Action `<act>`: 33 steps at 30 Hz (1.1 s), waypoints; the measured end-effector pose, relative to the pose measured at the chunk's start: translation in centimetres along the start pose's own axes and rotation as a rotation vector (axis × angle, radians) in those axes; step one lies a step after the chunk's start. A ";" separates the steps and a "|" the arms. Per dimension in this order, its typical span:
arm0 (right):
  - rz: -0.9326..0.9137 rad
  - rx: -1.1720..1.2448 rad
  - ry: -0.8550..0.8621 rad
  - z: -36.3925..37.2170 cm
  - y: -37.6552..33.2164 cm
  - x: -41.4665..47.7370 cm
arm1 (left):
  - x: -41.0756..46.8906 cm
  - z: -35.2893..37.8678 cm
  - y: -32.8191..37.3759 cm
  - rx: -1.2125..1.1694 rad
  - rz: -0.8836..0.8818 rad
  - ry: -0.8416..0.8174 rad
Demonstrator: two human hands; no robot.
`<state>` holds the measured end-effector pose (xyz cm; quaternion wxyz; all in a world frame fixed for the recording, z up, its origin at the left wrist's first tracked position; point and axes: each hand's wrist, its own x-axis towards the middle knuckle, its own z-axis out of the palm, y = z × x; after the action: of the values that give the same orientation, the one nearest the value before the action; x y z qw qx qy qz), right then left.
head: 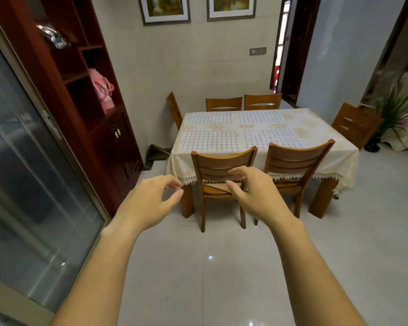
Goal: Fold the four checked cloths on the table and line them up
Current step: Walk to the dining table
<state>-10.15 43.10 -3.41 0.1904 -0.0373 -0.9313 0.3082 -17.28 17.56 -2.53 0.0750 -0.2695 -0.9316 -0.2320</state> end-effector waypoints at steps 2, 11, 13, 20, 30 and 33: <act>-0.007 0.030 -0.011 0.0 1.2 2.1 | 2.0 1.0 0.4 0.007 -0.015 -0.013; -0.028 0.067 -0.115 4.0 3.9 9.8 | 7.5 3.2 -3.5 -0.015 -0.094 -0.007; -0.039 0.065 -0.132 5.3 3.7 12.0 | 9.0 3.5 -5.0 -0.021 -0.107 0.000; -0.096 -0.029 -0.191 11.1 2.1 20.4 | 14.9 3.5 -12.8 -0.086 -0.143 0.028; -0.123 -0.060 -0.123 18.5 -3.7 34.4 | 26.0 -0.4 -24.6 -0.133 -0.130 0.081; -0.107 -0.078 -0.185 21.5 -4.1 36.7 | 28.1 -0.2 -27.5 -0.154 -0.139 0.052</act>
<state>-51.98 34.63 -4.72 0.1182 0.0338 -0.9569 0.2631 -55.74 10.03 -5.68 0.0617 -0.2033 -0.9252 -0.3145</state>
